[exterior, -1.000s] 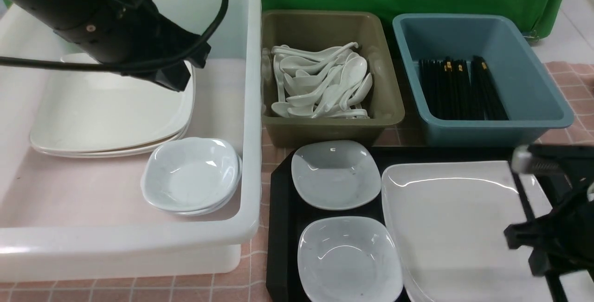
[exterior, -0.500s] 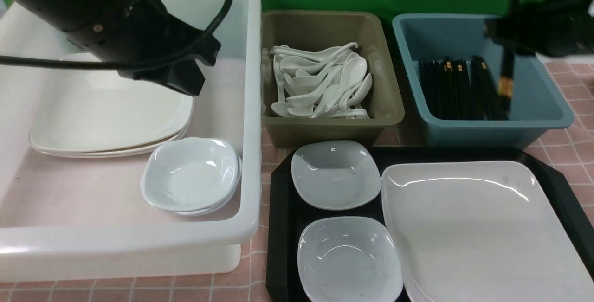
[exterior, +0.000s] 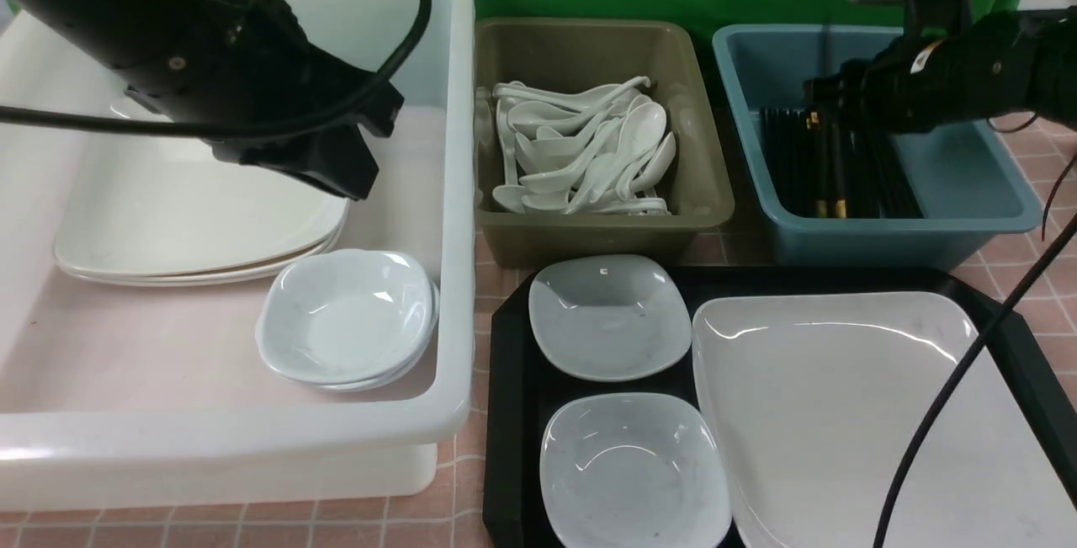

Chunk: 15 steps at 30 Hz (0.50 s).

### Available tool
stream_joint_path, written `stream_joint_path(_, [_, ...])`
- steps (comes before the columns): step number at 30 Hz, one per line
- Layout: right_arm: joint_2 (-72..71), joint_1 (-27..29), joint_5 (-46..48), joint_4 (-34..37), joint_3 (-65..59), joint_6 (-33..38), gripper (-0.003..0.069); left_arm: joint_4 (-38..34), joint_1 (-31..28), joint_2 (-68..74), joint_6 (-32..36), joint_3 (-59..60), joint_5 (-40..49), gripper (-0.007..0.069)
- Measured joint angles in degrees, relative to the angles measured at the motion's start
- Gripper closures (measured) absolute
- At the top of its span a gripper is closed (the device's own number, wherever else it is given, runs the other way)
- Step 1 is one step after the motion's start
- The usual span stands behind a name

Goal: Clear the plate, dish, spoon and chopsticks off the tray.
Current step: Use the right arm to put the chopsticks into the small storage box on the right

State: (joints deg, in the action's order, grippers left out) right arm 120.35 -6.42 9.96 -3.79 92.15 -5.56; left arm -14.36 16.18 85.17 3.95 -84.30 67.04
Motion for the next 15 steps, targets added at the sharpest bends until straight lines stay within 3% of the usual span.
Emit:
stream_joint_path(3, [-0.86,0.00,7.65,1.31,1.24,-1.06,0.0282,-1.58,0.00,0.00,-0.99,0.00,0.22,0.0537])
stream_joint_path(4, [-2.05,0.00,12.47,1.69,2.13,-1.06,0.0372,-2.83,0.00,0.00,-1.11,0.00,0.73,0.0522])
stream_joint_path(5, [-2.24,0.00,12.47,1.69,2.13,-0.99,0.0372,-3.01,0.00,0.00,-1.11,0.00,0.74,0.0520])
stream_joint_path(6, [-4.35,0.00,19.81,1.87,3.50,-0.13,0.0513,-4.42,0.00,0.00,-0.15,0.00,0.95,0.0506])
stream_joint_path(7, [-4.64,0.00,20.64,1.87,3.64,-0.01,0.0527,-4.62,0.00,0.00,0.09,0.00,0.95,0.0505])
stream_joint_path(8, [-8.00,0.00,27.33,1.98,4.60,1.85,0.0603,-6.70,0.00,0.00,1.76,0.00,0.95,0.0496])
stream_joint_path(15, [-22.01,0.00,51.33,5.52,3.36,10.81,0.0629,-12.98,1.18,-1.69,5.48,0.12,2.46,0.0490])
